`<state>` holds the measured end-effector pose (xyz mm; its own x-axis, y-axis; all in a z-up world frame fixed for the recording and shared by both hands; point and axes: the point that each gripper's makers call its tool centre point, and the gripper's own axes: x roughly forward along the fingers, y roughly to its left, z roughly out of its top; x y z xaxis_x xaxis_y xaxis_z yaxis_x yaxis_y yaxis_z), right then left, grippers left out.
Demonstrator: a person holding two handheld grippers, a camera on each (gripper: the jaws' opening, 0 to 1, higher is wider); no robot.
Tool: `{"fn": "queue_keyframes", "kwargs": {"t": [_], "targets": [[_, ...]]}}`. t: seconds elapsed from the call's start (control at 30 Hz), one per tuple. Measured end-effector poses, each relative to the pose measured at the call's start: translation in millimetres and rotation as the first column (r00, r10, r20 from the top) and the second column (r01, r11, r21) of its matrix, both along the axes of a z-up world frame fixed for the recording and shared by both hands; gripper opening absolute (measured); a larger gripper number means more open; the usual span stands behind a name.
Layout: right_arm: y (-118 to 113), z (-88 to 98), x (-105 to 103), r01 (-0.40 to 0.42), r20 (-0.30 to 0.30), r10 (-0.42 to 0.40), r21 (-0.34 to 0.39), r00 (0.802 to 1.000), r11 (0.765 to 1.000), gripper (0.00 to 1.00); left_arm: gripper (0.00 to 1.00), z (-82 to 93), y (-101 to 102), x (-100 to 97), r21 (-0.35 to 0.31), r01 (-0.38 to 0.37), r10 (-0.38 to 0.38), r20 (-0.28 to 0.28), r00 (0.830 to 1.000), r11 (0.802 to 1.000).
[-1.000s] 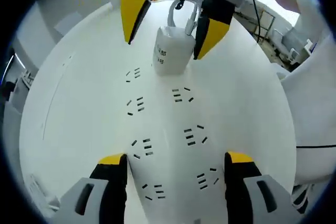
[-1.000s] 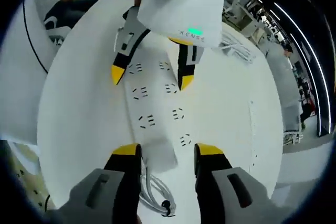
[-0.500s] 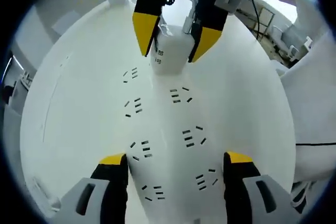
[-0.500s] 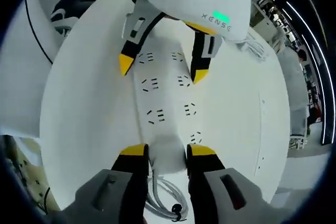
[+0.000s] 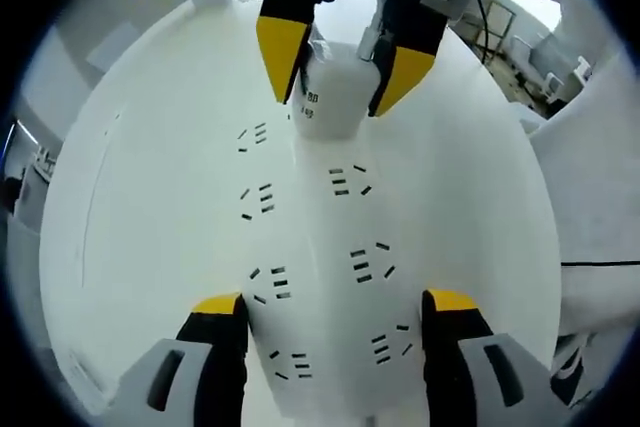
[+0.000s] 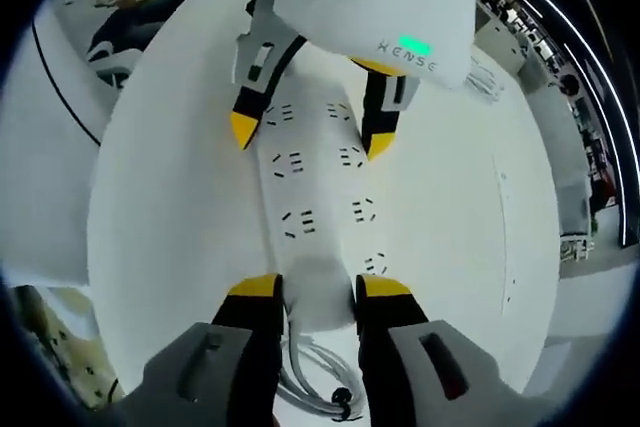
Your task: Straighten the power strip on the desk, plug the charger into it
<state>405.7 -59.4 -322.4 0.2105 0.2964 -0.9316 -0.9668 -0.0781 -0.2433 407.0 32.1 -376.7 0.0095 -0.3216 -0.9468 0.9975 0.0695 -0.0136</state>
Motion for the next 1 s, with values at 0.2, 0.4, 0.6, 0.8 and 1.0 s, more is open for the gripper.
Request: {"fn": "queue_keyframes", "kwargs": {"t": [0.2,0.4,0.6,0.8,1.0], "targets": [[-3,-1.5,-9,0.056,-0.026,-0.056,0.024,0.998,0.998,0.27,0.7,3.3,-5,-16.8,0.004,0.038,-0.038,0.002,0.999,0.999],[-4,-2.4,-14,0.101,-0.026,-0.101,0.022,0.995,0.995,0.27,0.69,5.1,-9,-26.0,0.0,0.056,-0.056,0.002,0.998,0.998],[-6,-2.8,-20,0.139,-0.021,-0.138,0.027,0.99,0.99,0.27,0.69,5.3,-12,-27.5,0.0,0.07,-0.07,0.001,0.998,0.998],[-8,-2.9,-27,0.173,-0.021,-0.172,0.048,0.985,0.984,0.27,0.68,4.2,-13,-24.2,0.005,0.084,-0.084,0.0,0.996,0.996],[-9,-2.8,-29,0.181,-0.023,-0.18,0.055,0.983,0.982,0.27,0.68,5.0,-15,-28.7,0.018,0.092,-0.092,0.0,0.996,0.996]]}}
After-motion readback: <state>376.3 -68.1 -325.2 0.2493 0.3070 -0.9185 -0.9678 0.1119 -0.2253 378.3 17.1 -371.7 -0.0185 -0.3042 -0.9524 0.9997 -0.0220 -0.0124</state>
